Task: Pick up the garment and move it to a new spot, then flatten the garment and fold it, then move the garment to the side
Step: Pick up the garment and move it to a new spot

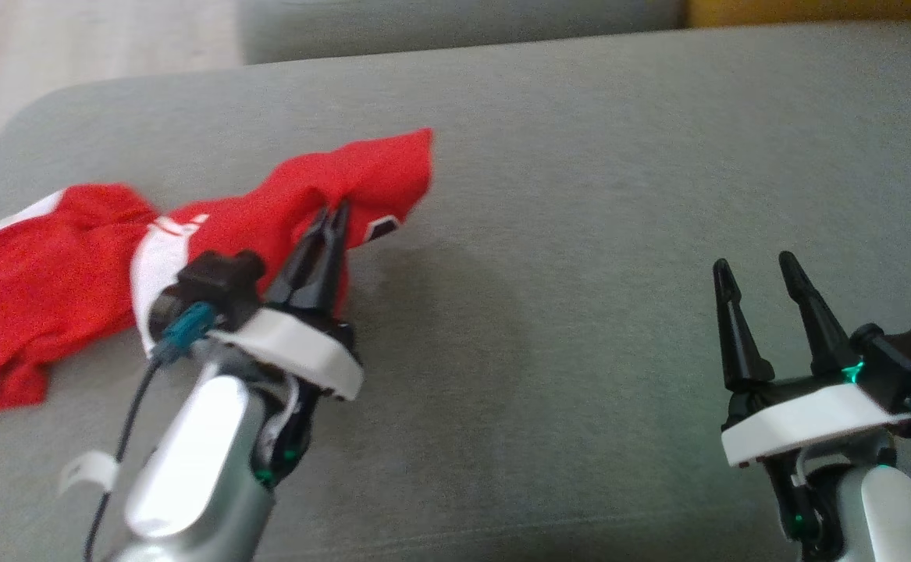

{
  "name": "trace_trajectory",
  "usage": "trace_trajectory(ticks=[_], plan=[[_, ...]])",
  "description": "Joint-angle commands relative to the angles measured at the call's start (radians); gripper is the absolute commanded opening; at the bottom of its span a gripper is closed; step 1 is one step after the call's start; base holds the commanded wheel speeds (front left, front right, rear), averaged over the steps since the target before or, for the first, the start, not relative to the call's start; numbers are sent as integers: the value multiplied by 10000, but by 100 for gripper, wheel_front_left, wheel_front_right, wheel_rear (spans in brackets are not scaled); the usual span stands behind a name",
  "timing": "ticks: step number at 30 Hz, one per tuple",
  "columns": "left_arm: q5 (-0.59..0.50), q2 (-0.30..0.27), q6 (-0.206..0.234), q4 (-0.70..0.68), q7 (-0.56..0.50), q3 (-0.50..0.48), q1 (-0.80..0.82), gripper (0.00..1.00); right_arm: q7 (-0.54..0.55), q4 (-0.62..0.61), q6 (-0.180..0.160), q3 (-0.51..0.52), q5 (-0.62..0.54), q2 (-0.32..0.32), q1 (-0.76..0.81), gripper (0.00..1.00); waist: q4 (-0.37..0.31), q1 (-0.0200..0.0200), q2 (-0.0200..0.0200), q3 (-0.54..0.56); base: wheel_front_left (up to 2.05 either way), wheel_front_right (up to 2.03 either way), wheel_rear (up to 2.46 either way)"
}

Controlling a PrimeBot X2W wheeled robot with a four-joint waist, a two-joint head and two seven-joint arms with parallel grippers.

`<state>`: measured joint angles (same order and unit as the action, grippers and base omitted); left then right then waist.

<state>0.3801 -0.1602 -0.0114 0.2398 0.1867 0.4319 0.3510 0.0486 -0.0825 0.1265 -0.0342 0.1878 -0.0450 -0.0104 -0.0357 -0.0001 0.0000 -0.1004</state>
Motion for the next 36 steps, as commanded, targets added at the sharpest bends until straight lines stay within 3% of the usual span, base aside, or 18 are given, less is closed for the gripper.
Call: trace_trajectory(ticks=[1, 10, 21, 23, 29, 36], plan=[[12, 53, -83, -140, 126, -191, 829, 0, -55, -361, 42, -287, 105, -53, -435, 100, -1137, 1, 0, -432, 0, 0, 0], [-176, 714, -516, 628, 280, 740, 1890, 0, -356, -308, 42, -193, 421, -53, -492, 100, -2539, 1, 0, -1289, 0, 0, 0], [-351, 984, -981, 2386, 142, 2492, 1945, 0, -754, 9, 42, -257, 547, -53, -685, 100, -2571, 1, 0, -1802, 0, 0, 0], [-370, 1012, -1006, 2476, 294, 2705, 1913, 100, -779, 76, 42, -263, 486, -53, -724, 100, -2399, 1, 0, -1729, 0, 0, 0], [-613, 939, -1020, 1599, 694, 2961, 1611, 100, -662, 181, 42, -182, 209, -53, -695, 100, -1550, 1, 0, -1191, 0, 0, 0], [-636, 206, -123, 82, 746, 1575, 744, 100, -398, 69, 42, -130, -16, -53, -645, 100, -394, 1, 0, -677, 0, 0, 0]])
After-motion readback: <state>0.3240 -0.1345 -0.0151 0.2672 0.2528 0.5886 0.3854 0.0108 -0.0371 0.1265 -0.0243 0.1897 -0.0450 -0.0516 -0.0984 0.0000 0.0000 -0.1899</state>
